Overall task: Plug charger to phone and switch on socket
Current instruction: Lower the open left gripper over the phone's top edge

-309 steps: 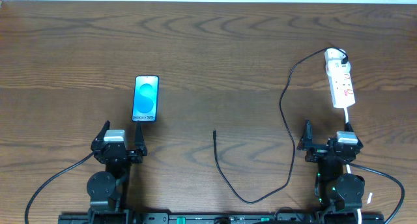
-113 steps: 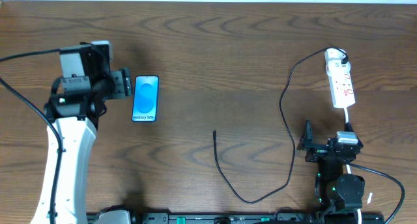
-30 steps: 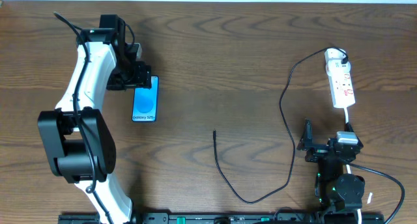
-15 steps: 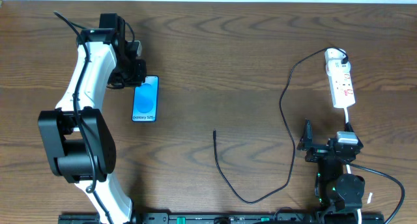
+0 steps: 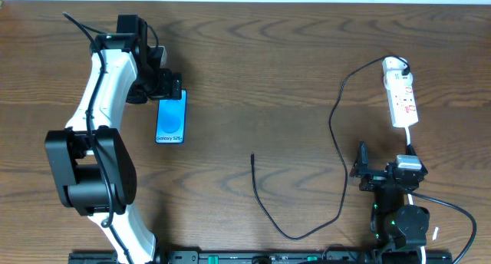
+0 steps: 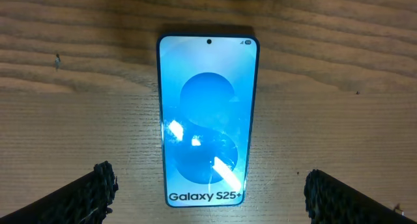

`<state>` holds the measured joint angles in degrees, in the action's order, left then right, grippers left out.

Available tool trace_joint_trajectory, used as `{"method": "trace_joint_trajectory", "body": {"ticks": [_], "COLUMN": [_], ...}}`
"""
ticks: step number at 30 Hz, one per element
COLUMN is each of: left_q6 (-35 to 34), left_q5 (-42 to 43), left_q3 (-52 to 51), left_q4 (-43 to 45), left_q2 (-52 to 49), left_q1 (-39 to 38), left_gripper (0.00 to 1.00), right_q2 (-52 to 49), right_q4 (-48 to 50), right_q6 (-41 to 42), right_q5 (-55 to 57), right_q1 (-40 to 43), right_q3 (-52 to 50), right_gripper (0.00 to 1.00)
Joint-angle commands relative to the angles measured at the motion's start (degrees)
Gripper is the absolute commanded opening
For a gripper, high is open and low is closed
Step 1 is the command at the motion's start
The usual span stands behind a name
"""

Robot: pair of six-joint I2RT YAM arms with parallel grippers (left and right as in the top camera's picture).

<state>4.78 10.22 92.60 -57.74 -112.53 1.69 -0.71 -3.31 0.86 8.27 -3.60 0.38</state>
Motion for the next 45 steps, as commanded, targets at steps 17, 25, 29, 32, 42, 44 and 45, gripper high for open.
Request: {"method": "trace_joint_trajectory", "body": {"ticks": [17, 25, 29, 32, 42, 44, 45], "left_q6": [0.5, 0.5, 0.5, -3.5, -4.1, -4.0, -4.0], "left_q5": [-0.4, -0.4, -0.4, -4.0, -5.6, -5.6, -5.6], "left_q3": [-1.6, -3.3, -3.3, -3.3, -3.3, -3.3, -3.3], "left_q4": [2.4, 3.7, 4.3, 4.7, 5.2, 5.6, 5.8], "left_q2": [-0.6, -0.6, -0.6, -0.7, -0.7, -0.7, -0.7], "left_q1": [-0.2, -0.2, -0.2, -0.3, -2.4, -2.6, -2.7], "left_gripper": [0.95, 0.95, 0.95, 0.95, 0.95, 0.95, 0.95], "right_q2": [0.4, 0.4, 0.4, 0.4, 0.4, 0.4, 0.4], "right_q4": [-0.2, -0.2, -0.2, -0.2, -0.2, -0.2, -0.2], "right_q6": [0.6, 0.6, 0.6, 0.6, 0.6, 0.6, 0.6], "right_q5": [0.3, 0.4, 0.3, 0.4, 0.3, 0.4, 0.3], "right_q1": [0.2, 0.2, 0.2, 0.2, 0.2, 0.2, 0.2], "right_q3": [-0.1, -0.1, -0.1, -0.1, -0.1, -0.1, -0.1], "right_gripper": [0.99, 0.99, 0.99, 0.99, 0.99, 0.99, 0.99]}}
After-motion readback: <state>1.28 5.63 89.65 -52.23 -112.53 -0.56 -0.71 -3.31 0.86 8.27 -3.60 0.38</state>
